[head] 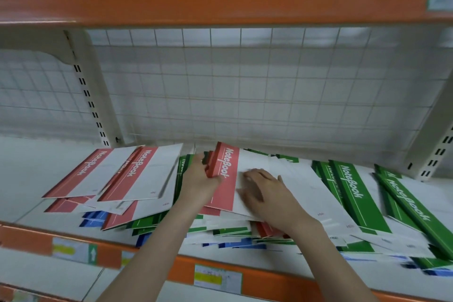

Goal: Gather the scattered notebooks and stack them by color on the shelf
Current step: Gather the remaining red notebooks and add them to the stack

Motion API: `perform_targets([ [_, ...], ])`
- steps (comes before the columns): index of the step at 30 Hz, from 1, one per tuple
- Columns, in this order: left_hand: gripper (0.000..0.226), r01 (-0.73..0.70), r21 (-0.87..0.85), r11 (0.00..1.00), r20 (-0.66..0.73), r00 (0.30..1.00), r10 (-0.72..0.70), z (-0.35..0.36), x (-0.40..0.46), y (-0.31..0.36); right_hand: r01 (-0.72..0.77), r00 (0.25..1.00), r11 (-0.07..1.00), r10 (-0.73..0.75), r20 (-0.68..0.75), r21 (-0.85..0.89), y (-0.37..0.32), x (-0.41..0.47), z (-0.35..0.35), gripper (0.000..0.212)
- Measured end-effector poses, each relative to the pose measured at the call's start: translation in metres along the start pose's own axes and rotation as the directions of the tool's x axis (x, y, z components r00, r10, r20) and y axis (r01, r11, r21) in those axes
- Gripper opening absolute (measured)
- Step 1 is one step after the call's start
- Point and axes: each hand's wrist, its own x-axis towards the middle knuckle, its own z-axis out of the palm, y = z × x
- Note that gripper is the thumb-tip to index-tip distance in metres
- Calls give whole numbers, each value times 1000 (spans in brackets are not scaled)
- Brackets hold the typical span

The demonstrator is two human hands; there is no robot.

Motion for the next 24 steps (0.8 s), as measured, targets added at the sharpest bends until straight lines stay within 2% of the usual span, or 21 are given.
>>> perform_targets([
  [3,57,34,-148,988,-6,999,-35,6,-1,4,24,995,1000,-24,101,0,-4,-5,-6,79],
  [6,44,45,-254,966,34,999,-38,18,-4,10,49,986,998,-42,162,-38,-4,-11,-6,101],
  [8,42,57,-298,953,81,996,-34,23,-7,15,38,989,997,-28,146,-64,0,-13,-8,100],
  [10,44,44,-283,958,126,992,-9,26,-7,17,19,995,998,-14,101,-52,5,-14,-10,85],
  [12,39,-45,-158,986,112,992,63,26,-8,17,3,996,998,2,89,-60,9,-15,-11,69],
  [14,31,-169,141,975,27,986,167,23,-8,13,-14,995,998,19,95,-58,12,-15,-10,63],
  [16,36,-171,494,853,-31,976,214,16,-9,8,-30,996,999,32,85,-31,11,-13,-8,61],
  [17,44,-125,604,787,-20,985,172,13,-9,6,-37,996,999,38,77,-17,10,-11,-6,62],
  [18,53,-90,665,741,10,994,111,10,-9,5,-40,997,999,41,70,-7,7,-9,-5,63],
  [20,59,-67,694,716,50,998,44,10,-11,3,-31,997,1000,31,65,-5,1,-6,0,64],
  [24,54,12,723,691,-20,1000,4,11,-10,4,13,996,1000,-10,91,-28,-13,-1,9,61],
])
